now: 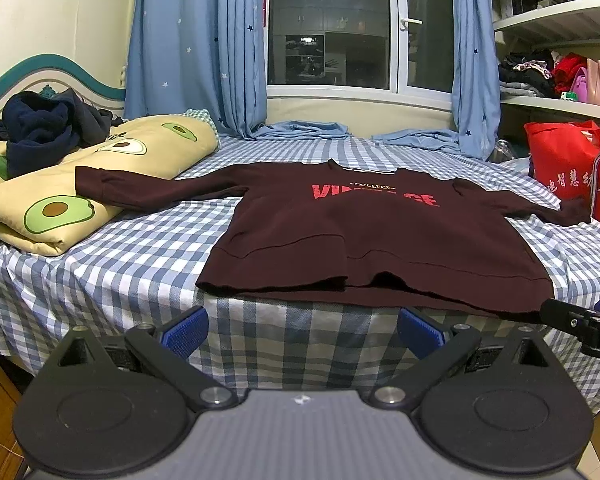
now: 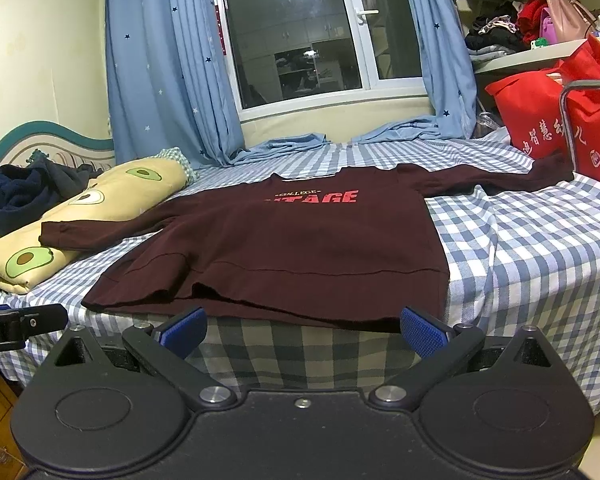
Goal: Fold small clothes
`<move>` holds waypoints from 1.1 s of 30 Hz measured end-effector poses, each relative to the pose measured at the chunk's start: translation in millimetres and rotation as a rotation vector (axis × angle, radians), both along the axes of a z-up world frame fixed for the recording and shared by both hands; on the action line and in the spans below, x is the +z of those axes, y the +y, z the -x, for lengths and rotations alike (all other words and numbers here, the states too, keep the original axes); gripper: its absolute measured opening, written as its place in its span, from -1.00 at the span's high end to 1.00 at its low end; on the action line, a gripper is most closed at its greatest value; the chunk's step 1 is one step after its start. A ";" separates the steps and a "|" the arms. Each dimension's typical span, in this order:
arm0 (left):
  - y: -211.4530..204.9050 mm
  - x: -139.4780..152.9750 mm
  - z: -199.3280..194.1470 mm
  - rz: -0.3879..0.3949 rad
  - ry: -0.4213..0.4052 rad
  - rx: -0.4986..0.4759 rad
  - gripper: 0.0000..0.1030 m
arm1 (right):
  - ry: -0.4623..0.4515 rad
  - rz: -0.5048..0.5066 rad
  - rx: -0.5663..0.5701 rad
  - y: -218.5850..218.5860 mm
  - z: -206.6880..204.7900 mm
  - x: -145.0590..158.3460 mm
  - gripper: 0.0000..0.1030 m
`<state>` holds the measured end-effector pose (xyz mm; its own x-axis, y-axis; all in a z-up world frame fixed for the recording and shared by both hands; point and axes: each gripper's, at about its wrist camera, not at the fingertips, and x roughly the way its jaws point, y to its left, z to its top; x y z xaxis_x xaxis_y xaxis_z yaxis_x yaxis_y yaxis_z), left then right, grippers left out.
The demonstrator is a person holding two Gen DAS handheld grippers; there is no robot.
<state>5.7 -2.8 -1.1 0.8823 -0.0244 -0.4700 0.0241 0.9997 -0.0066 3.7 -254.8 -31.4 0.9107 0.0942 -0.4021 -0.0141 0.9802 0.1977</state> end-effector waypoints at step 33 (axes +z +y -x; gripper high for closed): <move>-20.6 -9.6 -42.8 -0.048 0.086 -0.022 -0.99 | 0.078 -0.050 -0.006 -19.8 -35.7 -12.9 -0.99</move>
<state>48.5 -23.4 -10.6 0.8382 -0.0186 -0.5451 0.0472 0.9981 0.0386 39.4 -274.6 -44.3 0.8775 0.1100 -0.4668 0.0094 0.9692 0.2462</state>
